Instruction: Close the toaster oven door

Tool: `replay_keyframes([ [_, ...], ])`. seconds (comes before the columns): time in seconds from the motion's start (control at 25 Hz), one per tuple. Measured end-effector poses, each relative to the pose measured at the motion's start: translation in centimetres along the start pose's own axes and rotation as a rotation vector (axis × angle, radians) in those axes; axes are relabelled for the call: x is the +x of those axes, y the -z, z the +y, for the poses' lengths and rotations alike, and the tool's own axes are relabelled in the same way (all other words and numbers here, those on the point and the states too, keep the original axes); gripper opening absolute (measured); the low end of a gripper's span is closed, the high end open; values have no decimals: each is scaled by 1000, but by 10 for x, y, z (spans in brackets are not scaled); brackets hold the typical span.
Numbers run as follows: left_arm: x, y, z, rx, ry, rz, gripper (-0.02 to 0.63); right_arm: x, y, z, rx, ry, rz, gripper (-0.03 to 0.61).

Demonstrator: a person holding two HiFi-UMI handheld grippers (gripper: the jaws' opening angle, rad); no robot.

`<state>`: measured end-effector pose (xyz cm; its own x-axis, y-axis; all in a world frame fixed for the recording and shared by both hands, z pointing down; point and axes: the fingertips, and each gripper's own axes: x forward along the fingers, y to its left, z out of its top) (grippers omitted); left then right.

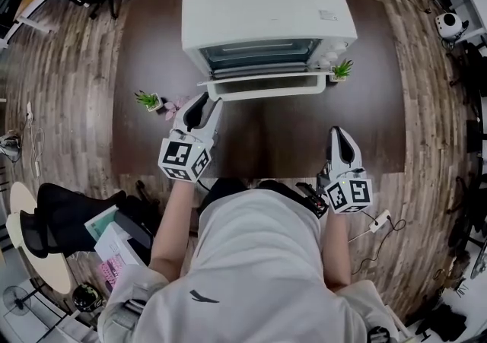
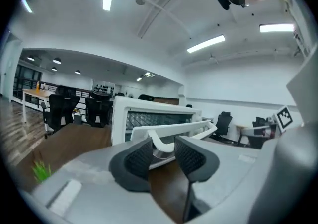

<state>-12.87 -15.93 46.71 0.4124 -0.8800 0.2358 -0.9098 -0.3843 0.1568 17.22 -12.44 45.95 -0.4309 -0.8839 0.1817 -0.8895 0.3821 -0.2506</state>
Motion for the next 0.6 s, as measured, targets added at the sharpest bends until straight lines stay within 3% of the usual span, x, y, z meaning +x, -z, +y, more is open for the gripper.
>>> replay_keyframes([
  [0.16, 23, -32, 21, 0, -36, -62, 146, 1, 0, -6, 24, 11, -4, 2],
  [0.24, 34, -42, 29, 40, -66, -60, 141, 1, 0, -9, 29, 14, -4, 2],
  [0.28, 39, -43, 33, 74, -86, -44, 124, 2, 0, -10, 31, 15, -4, 2],
  [0.32, 43, -42, 36, 111, -107, -27, 52, 3, -1, -11, 32, 17, -5, 2],
  [0.36, 46, -40, 37, 139, -122, -17, 26, 3, -1, -12, 35, 18, -5, 2],
  [0.6, 46, -24, 32, 122, -122, -8, 17, 6, -10, -17, 38, 22, -19, 2],
])
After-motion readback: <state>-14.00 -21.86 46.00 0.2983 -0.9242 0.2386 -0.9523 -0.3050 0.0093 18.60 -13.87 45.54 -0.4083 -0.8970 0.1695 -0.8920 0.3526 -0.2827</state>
